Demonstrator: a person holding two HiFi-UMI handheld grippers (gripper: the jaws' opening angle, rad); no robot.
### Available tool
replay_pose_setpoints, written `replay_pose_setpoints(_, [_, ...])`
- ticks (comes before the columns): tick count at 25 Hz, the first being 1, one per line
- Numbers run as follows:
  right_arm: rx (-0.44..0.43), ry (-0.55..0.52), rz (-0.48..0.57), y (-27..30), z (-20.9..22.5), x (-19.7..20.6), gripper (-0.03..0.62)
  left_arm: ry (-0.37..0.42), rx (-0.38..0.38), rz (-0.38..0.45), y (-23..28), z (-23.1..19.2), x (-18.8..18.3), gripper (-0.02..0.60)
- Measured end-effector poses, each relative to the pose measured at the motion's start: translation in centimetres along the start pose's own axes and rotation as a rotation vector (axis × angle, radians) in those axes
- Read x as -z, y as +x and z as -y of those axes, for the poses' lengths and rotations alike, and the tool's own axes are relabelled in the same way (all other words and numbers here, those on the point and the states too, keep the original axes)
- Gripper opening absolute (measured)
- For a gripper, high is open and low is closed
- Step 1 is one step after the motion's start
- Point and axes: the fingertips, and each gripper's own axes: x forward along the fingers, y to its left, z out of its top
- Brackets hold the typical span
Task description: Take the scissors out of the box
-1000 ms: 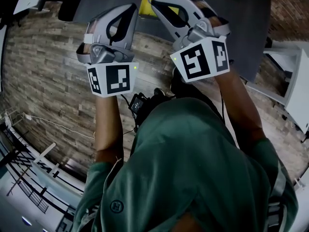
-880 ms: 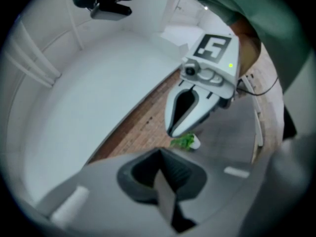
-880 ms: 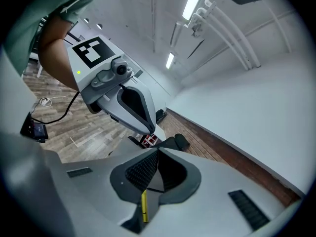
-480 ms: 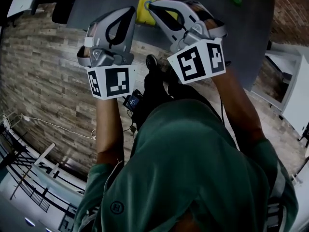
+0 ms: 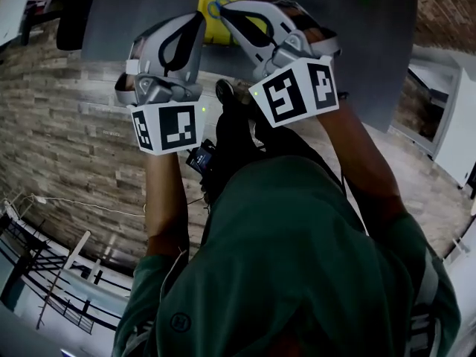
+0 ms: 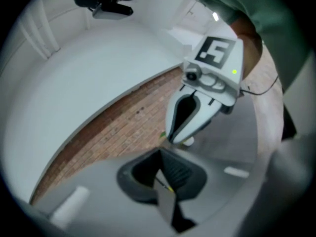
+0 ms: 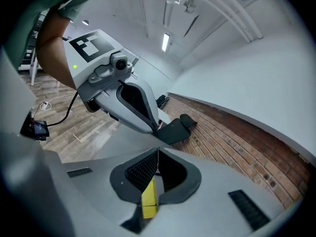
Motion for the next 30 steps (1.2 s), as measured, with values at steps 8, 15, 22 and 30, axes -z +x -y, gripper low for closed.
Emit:
replay_pose_setpoints(8, [-0.051,0.065,-0.069,4.1,-1.2,3.5,0.008,-0.04,0.063,-0.028,2.5,0.7,4.3,-0.002])
replay_pose_setpoints(15, [-0.096,0.127,-0.124,7.3,-3.0,6.9,0.008,-0.073,0.109,-0.05,4.5,2.5,7.6,-0.002])
replay_pose_setpoints(22, [-0.139,0.173,-0.197,10.5,-4.3,10.5,0.009,-0.1,0.142,-0.064,6.8,3.9,10.3,-0.002])
replay_pose_setpoints(30, [-0.231,0.245,-0.29,13.7,-5.9,13.4,0.009,-0.142,0.17,-0.08,8.8,4.4,13.0,-0.002])
